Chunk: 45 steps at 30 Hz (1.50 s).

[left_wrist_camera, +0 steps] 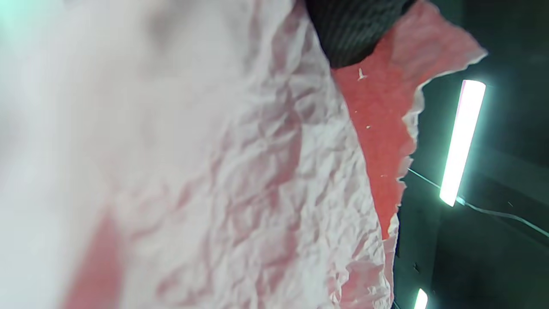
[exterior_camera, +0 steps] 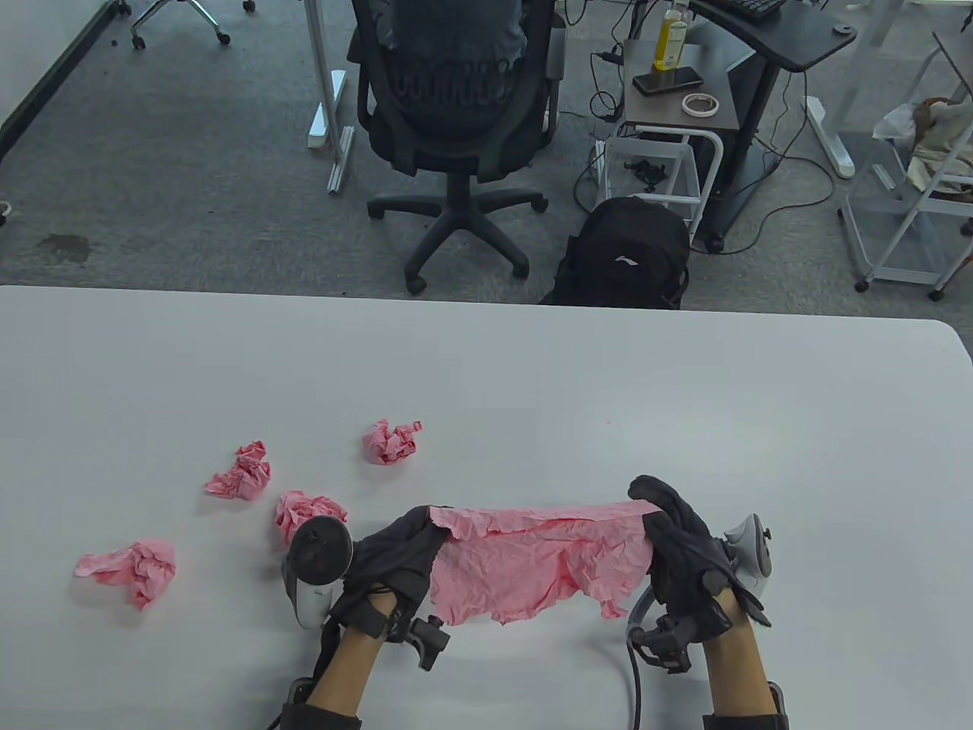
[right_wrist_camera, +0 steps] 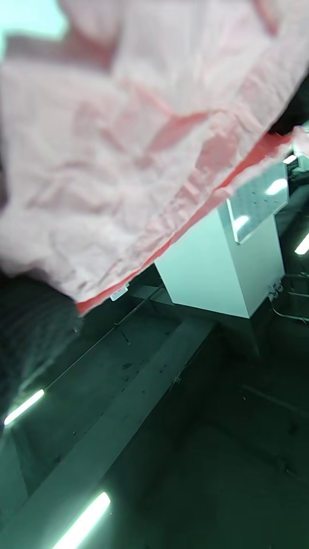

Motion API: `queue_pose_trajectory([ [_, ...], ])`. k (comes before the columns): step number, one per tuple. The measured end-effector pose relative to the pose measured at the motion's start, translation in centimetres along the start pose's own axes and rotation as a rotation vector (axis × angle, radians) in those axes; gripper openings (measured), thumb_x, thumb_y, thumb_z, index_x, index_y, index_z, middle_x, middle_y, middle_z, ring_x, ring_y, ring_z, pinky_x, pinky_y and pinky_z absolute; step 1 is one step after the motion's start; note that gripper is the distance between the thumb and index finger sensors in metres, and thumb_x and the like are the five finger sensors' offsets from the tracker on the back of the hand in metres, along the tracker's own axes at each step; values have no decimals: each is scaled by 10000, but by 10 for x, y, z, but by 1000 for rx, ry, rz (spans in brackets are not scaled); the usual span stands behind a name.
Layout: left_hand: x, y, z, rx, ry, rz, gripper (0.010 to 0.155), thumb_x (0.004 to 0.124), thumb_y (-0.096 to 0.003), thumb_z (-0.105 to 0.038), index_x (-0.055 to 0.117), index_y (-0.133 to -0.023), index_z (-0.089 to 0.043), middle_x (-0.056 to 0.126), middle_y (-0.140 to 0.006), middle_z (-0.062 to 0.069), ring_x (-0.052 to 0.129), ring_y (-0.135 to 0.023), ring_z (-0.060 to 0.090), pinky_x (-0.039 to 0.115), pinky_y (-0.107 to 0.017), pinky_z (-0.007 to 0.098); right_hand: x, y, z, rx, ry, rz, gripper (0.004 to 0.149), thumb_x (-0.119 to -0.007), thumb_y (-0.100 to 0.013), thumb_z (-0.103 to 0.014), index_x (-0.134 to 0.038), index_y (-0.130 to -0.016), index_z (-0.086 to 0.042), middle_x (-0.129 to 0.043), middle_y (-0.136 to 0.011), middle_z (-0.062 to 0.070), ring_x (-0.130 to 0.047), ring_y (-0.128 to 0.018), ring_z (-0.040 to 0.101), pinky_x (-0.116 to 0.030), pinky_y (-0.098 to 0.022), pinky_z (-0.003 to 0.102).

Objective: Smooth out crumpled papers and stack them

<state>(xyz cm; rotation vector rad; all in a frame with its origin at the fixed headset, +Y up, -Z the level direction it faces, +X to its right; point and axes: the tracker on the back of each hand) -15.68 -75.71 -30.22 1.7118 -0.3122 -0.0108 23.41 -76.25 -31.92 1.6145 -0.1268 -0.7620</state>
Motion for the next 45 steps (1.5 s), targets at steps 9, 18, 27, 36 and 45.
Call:
queue_pose_trajectory([
  [9, -2, -1, -1, -109, -295, 27, 495, 774, -544, -474, 947, -757, -62, 1058, -525, 44, 1111, -392, 272, 834, -502, 508, 12, 10, -21, -99, 931, 443, 412, -925, -453, -343, -894, -786, -102, -990, -346, 48, -956, -61, 134, -863, -87, 398],
  [18, 41, 7, -45, 266, -930, 182, 529, 855, -509, -379, 791, -1001, -197, 869, -940, 85, 941, -817, 370, 685, -662, 599, -3, -2, -7, -186, 1304, 322, 442, -906, -455, -362, -869, -818, -111, -981, -377, 35, -964, -101, 159, -860, -127, 419],
  [27, 86, 0, -9, -5, -1187, 644, 800, 863, -454, -639, 630, -1126, -271, 552, -1179, 76, 549, -1142, 400, 438, -763, 698, -44, 9, -34, 90, 1506, 254, 540, -930, -469, -269, -744, -973, -218, -717, -1007, 171, -674, -897, 493, -539, -613, 689],
  [36, 81, -8, 5, -178, -1165, 710, 934, 834, -447, -687, 399, -1180, -308, 279, -1218, 43, 270, -1192, 362, 338, -778, 710, -99, -10, 49, -393, 1941, -212, 380, -876, -472, -231, -875, -851, -198, -911, -814, 99, -821, -798, 391, -599, -591, 658],
  [45, 70, -5, 10, -252, -1138, 789, 1005, 846, -428, -688, 292, -1180, -320, 147, -1198, 87, 140, -1173, 384, 259, -776, 717, -16, 3, 15, -859, 1668, 89, 725, -930, -442, -269, -542, -1053, -242, -461, -1110, 57, -336, -1036, 463, -325, -668, 724],
])
Point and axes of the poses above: the tracker on the back of each hand, its own z axis roughly to the little-finger side, its own y axis roughly from the fingertips to the wrist, x = y × z
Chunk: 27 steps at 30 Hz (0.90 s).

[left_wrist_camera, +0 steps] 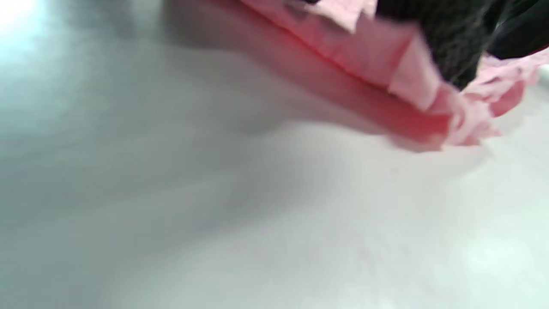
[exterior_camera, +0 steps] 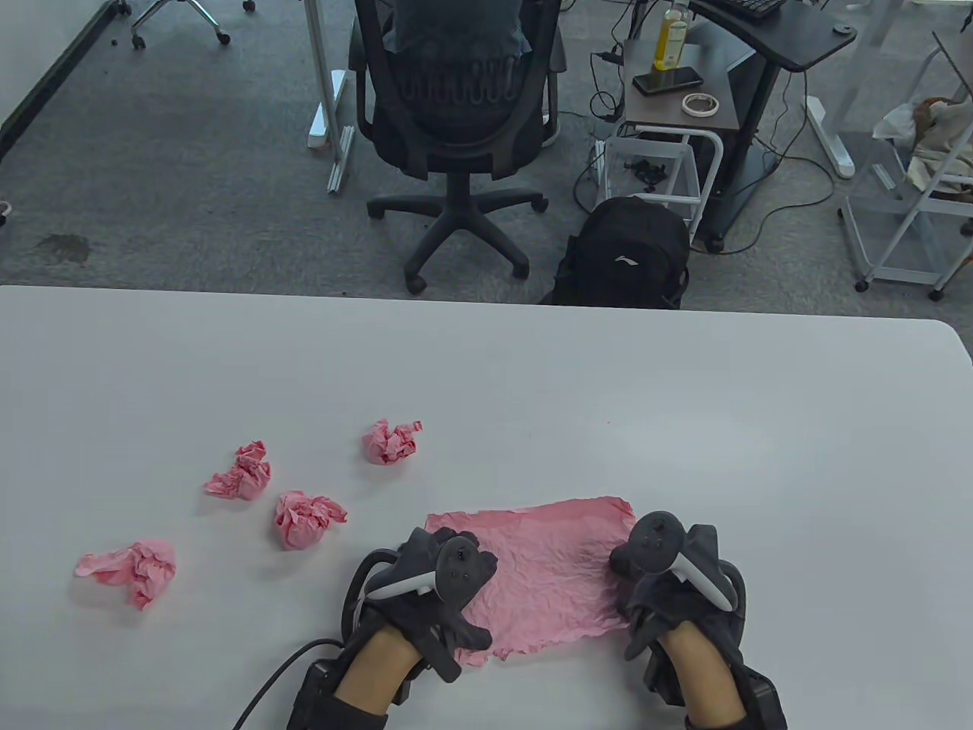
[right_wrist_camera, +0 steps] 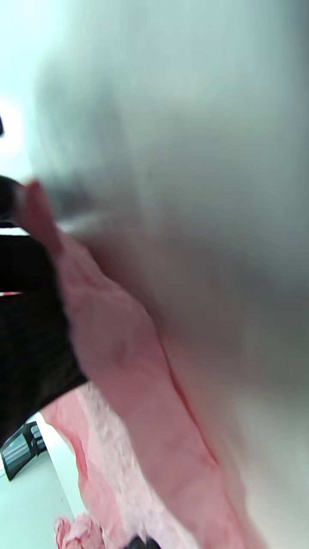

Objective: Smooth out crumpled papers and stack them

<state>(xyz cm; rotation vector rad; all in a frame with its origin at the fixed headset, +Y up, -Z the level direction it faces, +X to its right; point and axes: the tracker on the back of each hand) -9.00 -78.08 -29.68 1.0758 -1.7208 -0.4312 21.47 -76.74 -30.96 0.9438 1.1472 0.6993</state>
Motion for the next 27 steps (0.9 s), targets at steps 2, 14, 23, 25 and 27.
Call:
queue_pose_trajectory([
  [2, 2, 1, 2, 9, 10, 20, 1059, 876, -392, -694, 266, -1171, -317, 109, -1181, 92, 99, -1159, 381, 228, -770, 717, 2, 0, 4, -29, 0, -30, 782, -930, -441, -276, -475, -1075, -237, -349, -1153, 65, -286, -1046, 464, -308, -673, 724],
  [14, -1, -12, -7, 25, 0, 28, 1102, 845, -388, -731, 205, -1164, -282, 54, -1161, 113, 47, -1133, 401, 184, -760, 717, -5, 32, -75, 486, 71, 218, 620, -911, -446, -190, -671, -1017, -166, -625, -1091, 183, -630, -933, 492, -584, -604, 634],
  [23, 0, -11, -5, 34, 14, 29, 1092, 843, -392, -725, 204, -1164, -293, 44, -1161, 97, 32, -1134, 387, 168, -763, 700, -15, 7, -36, 127, 65, -29, 723, -869, -450, -128, -495, -1062, -216, -362, -1133, 145, -448, -972, 423, -629, -628, 519],
  [25, 0, -11, -5, 33, 11, 30, 1090, 840, -394, -725, 201, -1164, -294, 44, -1162, 93, 32, -1135, 386, 170, -763, 702, -6, 2, -8, 29, -31, -37, 738, -867, -444, -97, -475, -1063, -183, -324, -1134, 144, -395, -972, 422, -577, -636, 512],
  [27, 1, -12, -5, 35, 19, 33, 1090, 842, -394, -722, 200, -1164, -296, 39, -1161, 89, 25, -1134, 382, 163, -761, 703, -1, 1, 6, -19, -69, -32, 747, -861, -446, -87, -449, -1065, -161, -302, -1137, 132, -352, -982, 417, -532, -636, 549],
])
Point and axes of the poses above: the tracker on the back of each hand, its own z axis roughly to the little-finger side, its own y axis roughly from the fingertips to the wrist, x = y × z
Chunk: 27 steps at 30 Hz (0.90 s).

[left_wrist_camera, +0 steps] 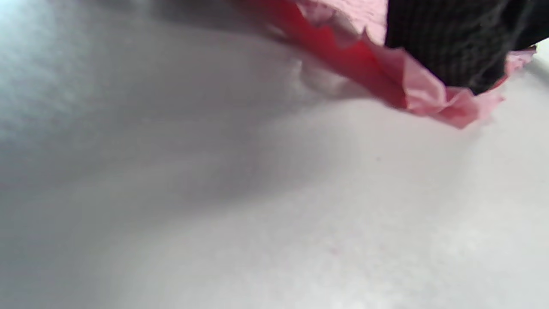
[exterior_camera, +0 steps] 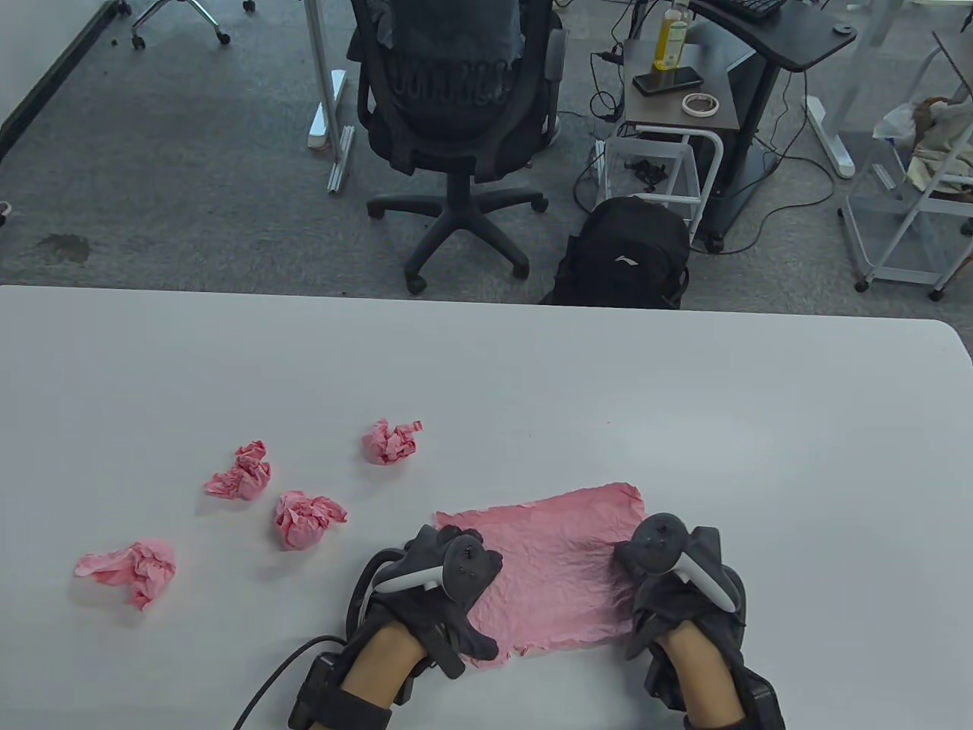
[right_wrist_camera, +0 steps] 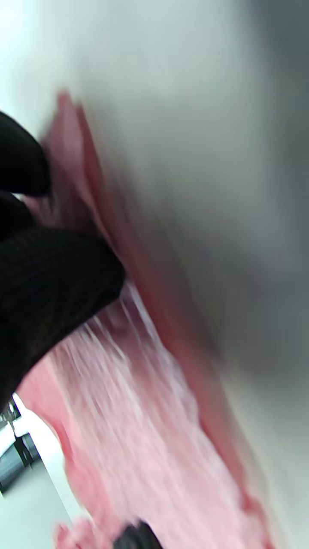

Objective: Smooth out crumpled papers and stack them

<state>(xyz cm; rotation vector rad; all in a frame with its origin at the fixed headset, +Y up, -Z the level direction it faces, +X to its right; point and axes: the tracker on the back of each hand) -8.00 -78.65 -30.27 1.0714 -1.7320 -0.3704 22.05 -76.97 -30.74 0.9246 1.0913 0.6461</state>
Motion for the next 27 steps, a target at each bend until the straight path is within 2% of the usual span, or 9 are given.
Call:
queue_pose_trajectory([
  [3, -2, 0, -3, 3, -32, 2, 1085, 842, -395, -722, 210, -1165, -291, 54, -1166, 92, 47, -1138, 386, 191, -772, 688, 5, 4, -6, 31, 94, 101, 702, -880, -436, -105, -529, -1043, -103, -402, -1124, 191, -433, -958, 500, -545, -611, 606],
  [7, -3, -3, -5, 30, -31, 9, 1083, 860, -391, -704, 223, -1165, -294, 63, -1169, 87, 52, -1142, 378, 193, -780, 675, 8, 29, -54, 242, 156, 282, 652, -873, -447, -132, -595, -1036, -114, -468, -1126, 194, -477, -958, 513, -527, -620, 637],
  [9, -3, -4, -6, 67, -22, 3, 1078, 885, -384, -678, 250, -1166, -293, 78, -1172, 85, 59, -1145, 369, 186, -778, 673, -6, 29, -84, 383, 205, 217, 617, -829, -474, -160, -594, -1044, -147, -463, -1139, 184, -444, -989, 501, -499, -637, 654],
  [13, -1, -2, -10, 91, -40, 37, 1086, 894, -377, -669, 235, -1162, -310, 55, -1169, 45, 27, -1143, 351, 164, -773, 678, -38, 3, -113, 426, 266, 15, 605, -726, -516, -220, -490, -1073, -220, -380, -1168, 159, -360, -1027, 472, -442, -664, 672],
  [14, -1, -2, -10, 90, -44, 36, 1084, 894, -377, -668, 238, -1162, -311, 57, -1169, 46, 32, -1143, 353, 168, -773, 680, -41, -9, -108, 398, 249, -44, 604, -694, -526, -233, -453, -1079, -231, -346, -1167, 148, -333, -1027, 463, -423, -667, 671],
  [15, -1, -2, -10, 88, -43, 36, 1084, 893, -377, -667, 235, -1162, -313, 56, -1170, 43, 31, -1143, 354, 168, -774, 678, -39, -15, -100, 340, 234, -56, 603, -665, -529, -238, -408, -1072, -296, -277, -1169, 46, -247, -1044, 376, -368, -689, 630],
  [22, 0, 1, -9, 75, -32, 37, 1080, 884, -379, -673, 221, -1160, -330, 38, -1166, 40, 12, -1137, 347, 152, -773, 669, 4, -33, -4, 8, -83, 46, 612, -712, -515, -206, -447, -1061, -291, -244, -1165, 31, -201, -1043, 329, -283, -705, 580],
  [25, 2, 4, -9, 55, -24, 32, 1066, 877, -388, -669, 228, -1159, -323, 48, -1164, 74, 24, -1136, 359, 165, -773, 673, 7, -31, 3, -14, -78, 78, 614, -716, -511, -192, -452, -1061, -264, -259, -1163, 66, -218, -1034, 360, -307, -697, 599],
  [27, 2, 5, -8, 40, -39, 28, 1060, 869, -390, -676, 231, -1158, -319, 56, -1164, 72, 36, -1137, 361, 180, -774, 673, 7, -25, -9, 19, 30, 142, 614, -733, -508, -190, -459, -1058, -211, -270, -1154, 130, -228, -1022, 416, -353, -685, 623],
])
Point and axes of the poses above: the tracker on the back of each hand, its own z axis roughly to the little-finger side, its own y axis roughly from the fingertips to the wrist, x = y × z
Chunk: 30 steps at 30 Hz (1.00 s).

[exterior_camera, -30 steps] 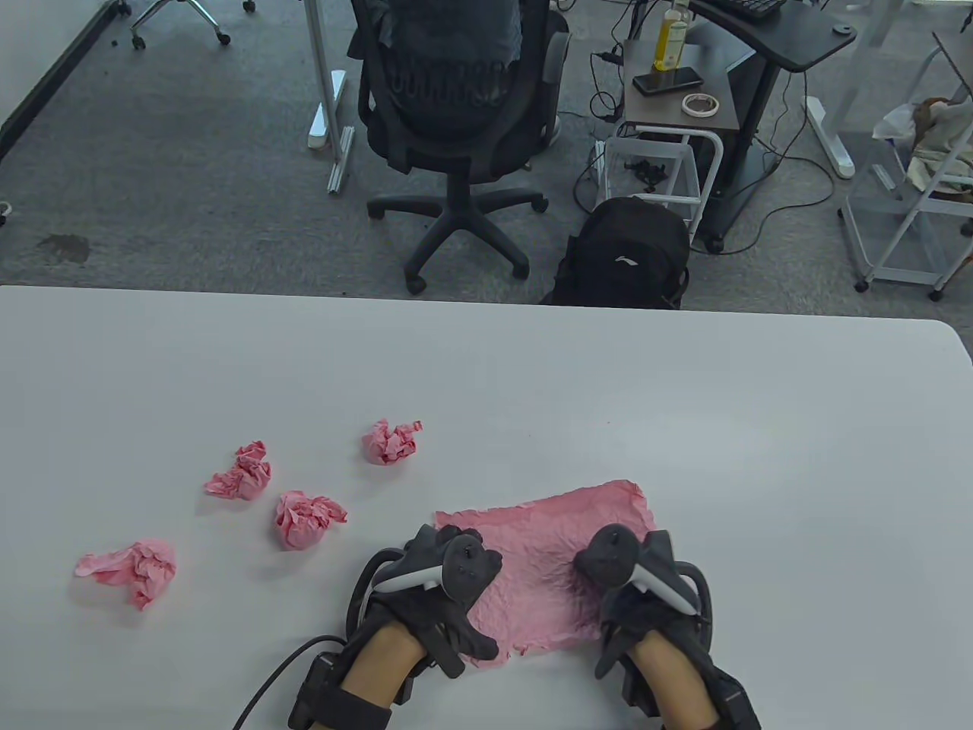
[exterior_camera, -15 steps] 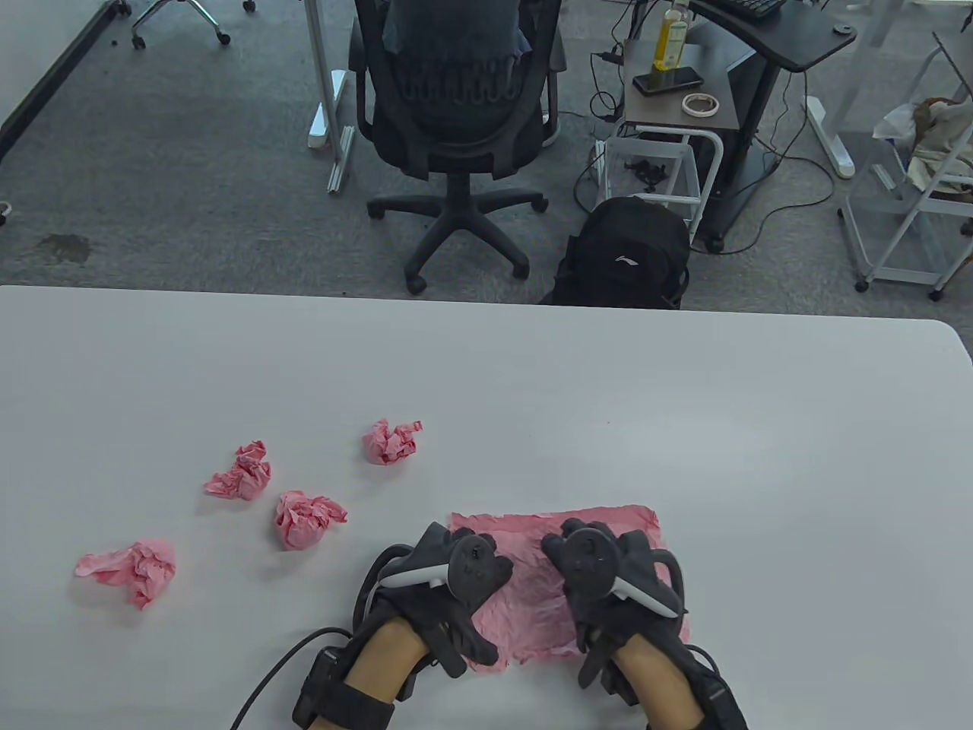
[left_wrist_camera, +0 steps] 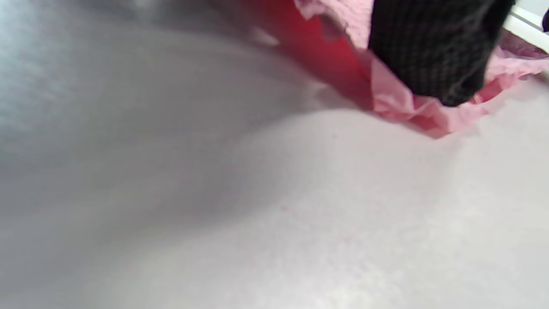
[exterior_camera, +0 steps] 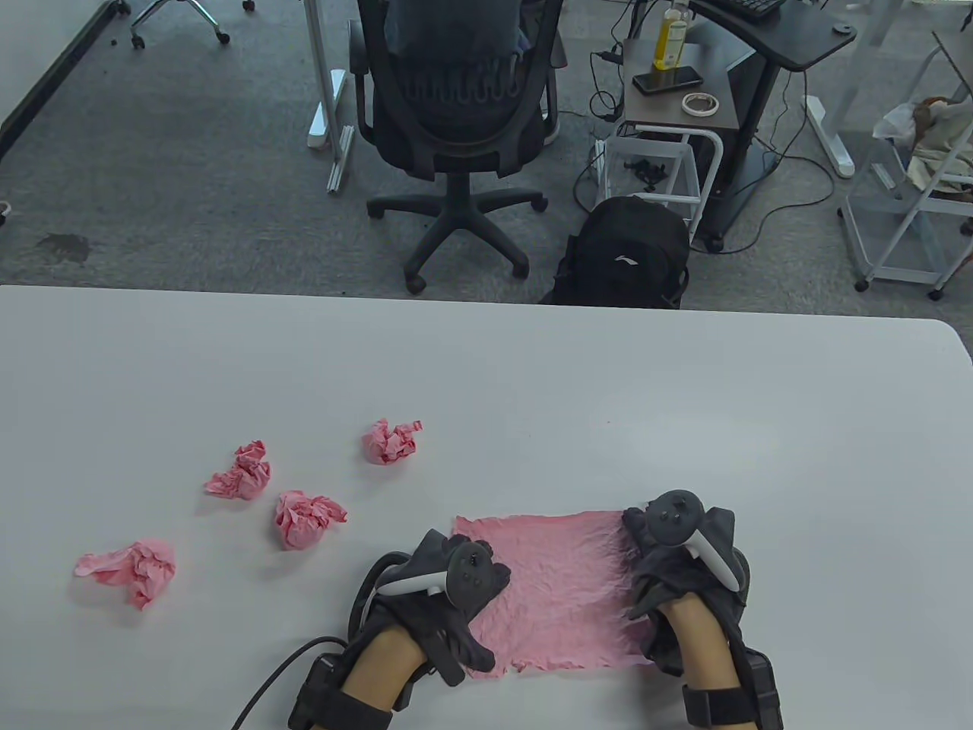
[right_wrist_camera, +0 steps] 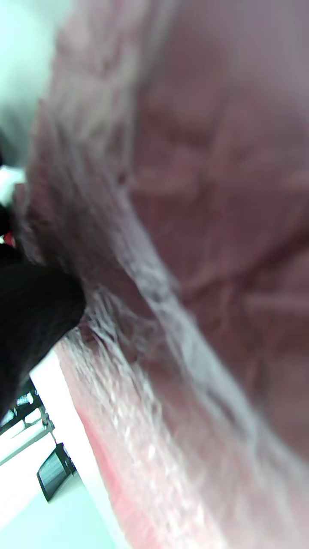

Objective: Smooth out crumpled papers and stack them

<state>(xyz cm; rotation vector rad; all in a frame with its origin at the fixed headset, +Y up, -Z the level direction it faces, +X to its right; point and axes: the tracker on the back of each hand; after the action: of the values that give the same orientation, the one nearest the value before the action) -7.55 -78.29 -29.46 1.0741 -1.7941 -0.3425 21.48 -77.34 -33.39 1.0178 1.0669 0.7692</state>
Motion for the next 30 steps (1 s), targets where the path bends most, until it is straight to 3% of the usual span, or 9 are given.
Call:
queue_pose_trajectory([
  [4, -2, -1, 8, -38, 25, -11, 1058, 843, -402, -693, 213, -1159, -306, 51, -1161, 74, 37, -1133, 373, 181, -775, 670, -10, 35, -56, 345, 64, 48, 582, -731, -495, -161, -540, -1044, -136, -390, -1145, 171, -338, -1014, 448, -426, -677, 613],
  [6, -2, -2, 11, -37, 49, -17, 1058, 844, -404, -689, 209, -1158, -307, 40, -1159, 75, 21, -1130, 365, 158, -772, 666, -32, 44, -81, 468, 105, -59, 578, -732, -486, -143, -563, -1039, -131, -419, -1141, 184, -387, -1006, 464, -473, -674, 604],
  [8, -2, -1, 13, -45, 45, -21, 1054, 839, -406, -688, 209, -1158, -302, 43, -1159, 79, 26, -1130, 369, 164, -773, 665, -52, 42, -93, 438, 200, -187, 620, -716, -488, -135, -458, -1052, -138, -301, -1138, 186, -288, -1001, 471, -418, -681, 605],
  [9, -1, 1, 14, -60, 44, -21, 1056, 831, -408, -690, 201, -1158, -295, 41, -1158, 81, 27, -1128, 375, 168, -773, 666, -47, 38, -90, 421, 218, -163, 639, -698, -490, -152, -400, -1055, -179, -251, -1143, 141, -249, -1014, 429, -390, -699, 576],
  [10, -1, 1, 15, -57, 53, -22, 1049, 826, -415, -686, 199, -1159, -295, 38, -1159, 76, 23, -1131, 367, 164, -774, 664, -45, 34, -86, 439, 182, -155, 632, -713, -484, -141, -442, -1052, -198, -289, -1145, 132, -293, -1016, 415, -418, -697, 556],
  [13, 1, 2, 18, -44, 75, -26, 1045, 830, -415, -678, 199, -1158, -301, 29, -1159, 47, 6, -1129, 351, 139, -772, 651, -31, 17, -44, 252, -66, -207, 634, -706, -487, -104, -432, -1049, -210, -205, -1136, 118, -181, -1003, 396, -296, -694, 532],
  [17, 2, 2, 18, -38, 77, -23, 1048, 833, -415, -674, 196, -1157, -297, 27, -1157, 48, -1, -1126, 347, 131, -768, 657, -12, 11, 0, 109, -128, -129, 634, -727, -472, -77, -467, -1040, -189, -256, -1140, 97, -214, -1009, 375, -307, -691, 540],
  [25, 2, 7, 19, -40, 86, -16, 1051, 860, -399, -662, 224, -1153, -300, 49, -1155, 43, 17, -1123, 345, 141, -764, 653, -8, 19, -7, 38, -52, -84, 607, -751, -482, -129, -516, -1036, -201, -336, -1144, 111, -284, -1013, 427, -371, -667, 648],
  [30, 3, 10, 20, -7, 68, -15, 1062, 877, -403, -627, 198, -1143, -281, 68, -1157, 70, 37, -1125, 357, 161, -768, 654, 19, 31, 1, 22, -91, 218, 504, -749, -500, -174, -663, -990, -97, -772, -953, 231, -614, -901, 517, -474, -625, 674],
])
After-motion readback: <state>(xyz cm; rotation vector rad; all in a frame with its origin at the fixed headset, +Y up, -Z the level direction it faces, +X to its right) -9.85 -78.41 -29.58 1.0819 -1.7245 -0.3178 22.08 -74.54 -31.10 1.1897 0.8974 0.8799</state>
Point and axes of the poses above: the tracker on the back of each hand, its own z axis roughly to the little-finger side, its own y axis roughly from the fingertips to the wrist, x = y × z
